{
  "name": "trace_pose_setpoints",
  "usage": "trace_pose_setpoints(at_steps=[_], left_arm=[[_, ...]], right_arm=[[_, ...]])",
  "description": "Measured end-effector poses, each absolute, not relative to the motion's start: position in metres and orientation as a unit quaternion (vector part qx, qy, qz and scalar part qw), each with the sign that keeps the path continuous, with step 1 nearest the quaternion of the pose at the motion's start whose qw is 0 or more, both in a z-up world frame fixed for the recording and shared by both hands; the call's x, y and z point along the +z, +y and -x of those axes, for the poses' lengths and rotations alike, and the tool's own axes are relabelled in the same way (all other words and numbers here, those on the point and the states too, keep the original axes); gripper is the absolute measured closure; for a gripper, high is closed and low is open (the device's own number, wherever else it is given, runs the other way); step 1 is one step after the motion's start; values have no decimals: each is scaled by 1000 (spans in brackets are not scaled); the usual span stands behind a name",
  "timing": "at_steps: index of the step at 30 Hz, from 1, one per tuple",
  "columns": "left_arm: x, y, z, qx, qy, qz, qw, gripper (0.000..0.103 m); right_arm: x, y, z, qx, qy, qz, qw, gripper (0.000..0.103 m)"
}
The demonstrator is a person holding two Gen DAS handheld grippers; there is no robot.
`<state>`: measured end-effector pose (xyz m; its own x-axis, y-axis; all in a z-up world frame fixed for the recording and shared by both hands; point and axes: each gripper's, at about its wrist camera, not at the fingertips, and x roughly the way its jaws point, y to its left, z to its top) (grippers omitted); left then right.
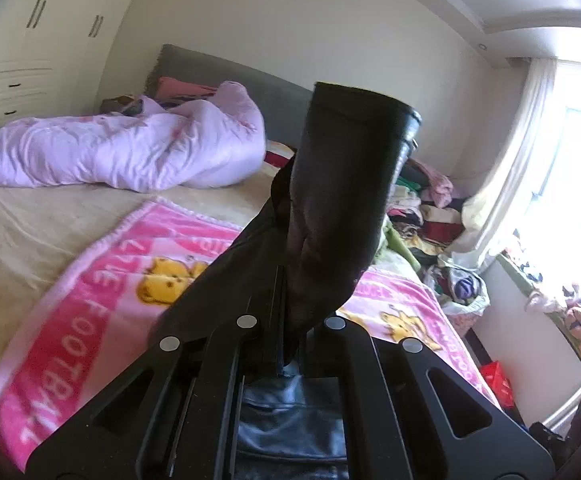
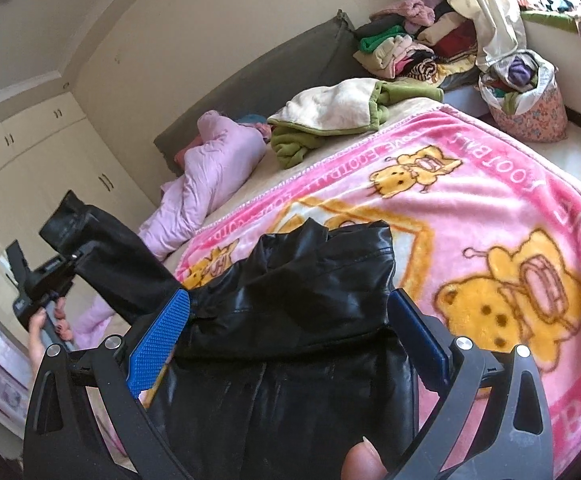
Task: Fold large clothes
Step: 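Lift the held sleeve with the left tool and fold it across the jacket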
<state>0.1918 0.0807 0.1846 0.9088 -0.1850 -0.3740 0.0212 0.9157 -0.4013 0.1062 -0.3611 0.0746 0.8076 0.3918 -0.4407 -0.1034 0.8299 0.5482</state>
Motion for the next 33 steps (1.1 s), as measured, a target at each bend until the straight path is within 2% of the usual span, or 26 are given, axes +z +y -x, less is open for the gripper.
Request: trace_pose_setpoints(at_steps=[19, 29, 33], left_arm=[[132, -67, -200, -157, 258, 108, 947, 103], [60, -128, -204, -188, 328, 38, 925, 102], [35, -141, -207, -193, 349, 8, 917, 98]], right_arm=[[72, -387, -108, 100, 271, -272, 918, 4], [44, -400, -128, 84, 294, -293, 906, 4], [32, -397, -142, 95, 312, -300, 897, 4]])
